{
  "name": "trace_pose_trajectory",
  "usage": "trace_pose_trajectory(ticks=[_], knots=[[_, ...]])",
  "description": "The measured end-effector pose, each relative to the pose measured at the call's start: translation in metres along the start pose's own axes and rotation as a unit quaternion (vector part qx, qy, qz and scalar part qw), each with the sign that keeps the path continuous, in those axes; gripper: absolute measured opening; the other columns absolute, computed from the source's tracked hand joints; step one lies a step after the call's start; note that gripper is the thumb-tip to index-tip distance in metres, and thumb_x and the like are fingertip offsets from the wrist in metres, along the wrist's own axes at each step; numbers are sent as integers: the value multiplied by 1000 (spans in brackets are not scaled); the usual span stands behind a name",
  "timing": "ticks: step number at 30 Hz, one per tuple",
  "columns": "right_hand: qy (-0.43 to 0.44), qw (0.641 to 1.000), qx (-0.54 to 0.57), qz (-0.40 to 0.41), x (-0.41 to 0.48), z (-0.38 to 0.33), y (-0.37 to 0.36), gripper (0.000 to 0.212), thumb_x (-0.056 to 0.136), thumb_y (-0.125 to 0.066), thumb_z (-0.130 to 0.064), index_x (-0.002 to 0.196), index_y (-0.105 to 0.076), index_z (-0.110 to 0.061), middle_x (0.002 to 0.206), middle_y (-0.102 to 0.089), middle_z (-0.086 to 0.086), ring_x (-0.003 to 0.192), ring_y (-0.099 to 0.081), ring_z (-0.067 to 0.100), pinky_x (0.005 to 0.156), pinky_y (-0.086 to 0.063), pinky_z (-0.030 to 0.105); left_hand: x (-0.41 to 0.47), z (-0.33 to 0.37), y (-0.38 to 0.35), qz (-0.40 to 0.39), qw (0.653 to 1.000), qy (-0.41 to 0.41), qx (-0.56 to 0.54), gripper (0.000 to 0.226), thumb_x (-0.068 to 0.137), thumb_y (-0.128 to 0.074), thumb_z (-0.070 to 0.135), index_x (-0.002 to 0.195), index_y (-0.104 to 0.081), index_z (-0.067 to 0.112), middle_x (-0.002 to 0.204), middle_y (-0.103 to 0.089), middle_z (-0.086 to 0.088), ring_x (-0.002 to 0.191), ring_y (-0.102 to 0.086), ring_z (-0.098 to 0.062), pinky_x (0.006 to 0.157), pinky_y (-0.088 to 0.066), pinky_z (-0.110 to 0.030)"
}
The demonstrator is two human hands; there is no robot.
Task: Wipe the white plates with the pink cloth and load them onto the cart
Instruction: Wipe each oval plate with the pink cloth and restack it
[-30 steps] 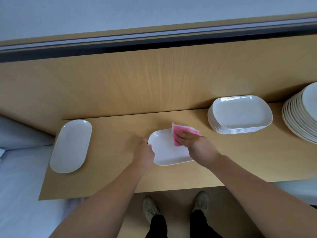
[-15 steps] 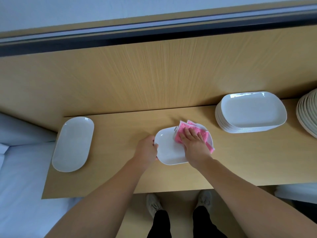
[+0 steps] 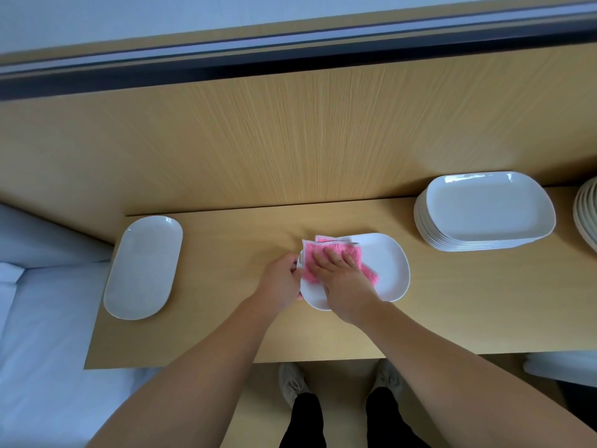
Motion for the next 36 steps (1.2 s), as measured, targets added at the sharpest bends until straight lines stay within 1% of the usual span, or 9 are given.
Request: trace_pose_trajectory(ticks=[5, 13, 19, 23, 25, 27, 30, 33, 36], knots=[[45, 998, 43, 13, -4, 3, -3, 59, 101, -32, -17, 155, -11, -26, 163, 1, -5, 150, 9, 18, 116, 14, 35, 2, -1, 2, -7, 1000, 6, -15, 19, 96, -44, 4, 84, -55, 11, 84, -59, -13, 69, -66, -29, 53, -57, -29], [131, 989, 68, 11, -11, 11, -1, 52, 99, -36, -10, 148, -34, -26, 160, -20, -9, 150, 2, 15, 116, 14, 31, 5, 0, 5, -21, 1000, 9, -9, 19, 97, -43, 6, 93, -61, 9, 91, -66, -16, 73, -68, -28, 54, -58, -31], [209, 975, 78, -8, -19, 18, 2, 30, 91, -36, -11, 103, -60, -25, 145, -42, -14, 141, -20, 7, 120, -2, 38, 7, 5, 2, -1, 999, 8, 36, 20, 90, -44, 4, 90, -64, 8, 86, -68, -19, 71, -69, -37, 58, -60, -40], [211, 968, 139, 1, -31, 24, 4, 21, 89, -36, -22, 76, -48, -34, 113, -58, -20, 127, -38, 1, 121, -6, 39, 8, 7, 1, 10, 998, 12, 67, 19, 93, -43, 5, 94, -61, 13, 86, -67, -12, 64, -68, -31, 52, -55, -31], [200, 968, 146, 38, -36, 24, 6, 30, 95, -35, -30, 72, -55, -31, 92, -59, -16, 107, -49, 2, 118, -15, 38, 9, 7, 0, 15, 996, 15, 85, 20, 95, -43, 5, 100, -60, 13, 87, -65, -8, 61, -65, -25, 48, -49, -26], [179, 976, 116, 51, -40, 19, 5, 45, 99, -27, -40, 78, -64, -24, 89, -61, -11, 96, -53, 9, 113, -26, 37, 9, 6, -1, 18, 995, 18, 100, 20, 95, -43, 8, 102, -60, 13, 88, -65, -6, 63, -66, -25, 52, -51, -27], [121, 991, 9, 64, -46, 14, -5, 47, 95, -30, -44, 114, -67, -22, 123, -61, 2, 113, -57, 23, 108, -41, 45, 12, 5, -1, 27, 992, 19, 118, 22, 95, -42, 10, 106, -61, 11, 94, -65, -8, 77, -68, -29, 70, -59, -41], [71, 997, -32, 20, -46, 14, -16, 62, 97, -14, -50, 142, -48, -24, 154, -36, 9, 142, -30, 38, 116, -14, 49, 13, 9, -2, 23, 990, 6, 136, 24, 93, -44, 10, 109, -63, 10, 97, -67, -10, 82, -68, -30, 74, -58, -43], [83, 996, -25, 6, -46, 19, -19, 70, 95, 2, -53, 152, -29, -25, 161, -17, 4, 148, -6, 37, 114, 9, 46, 11, 11, -2, 8, 991, 3, 132, 24, 86, -52, 6, 107, -62, 11, 96, -65, -8, 85, -67, -29, 73, -59, -44]])
Point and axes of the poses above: each hand's wrist, its own x-axis towards the middle knuckle, its own y-axis out of the back of the hand, z = x × y, the point moved 2 cm from there along x, towards the middle knuckle
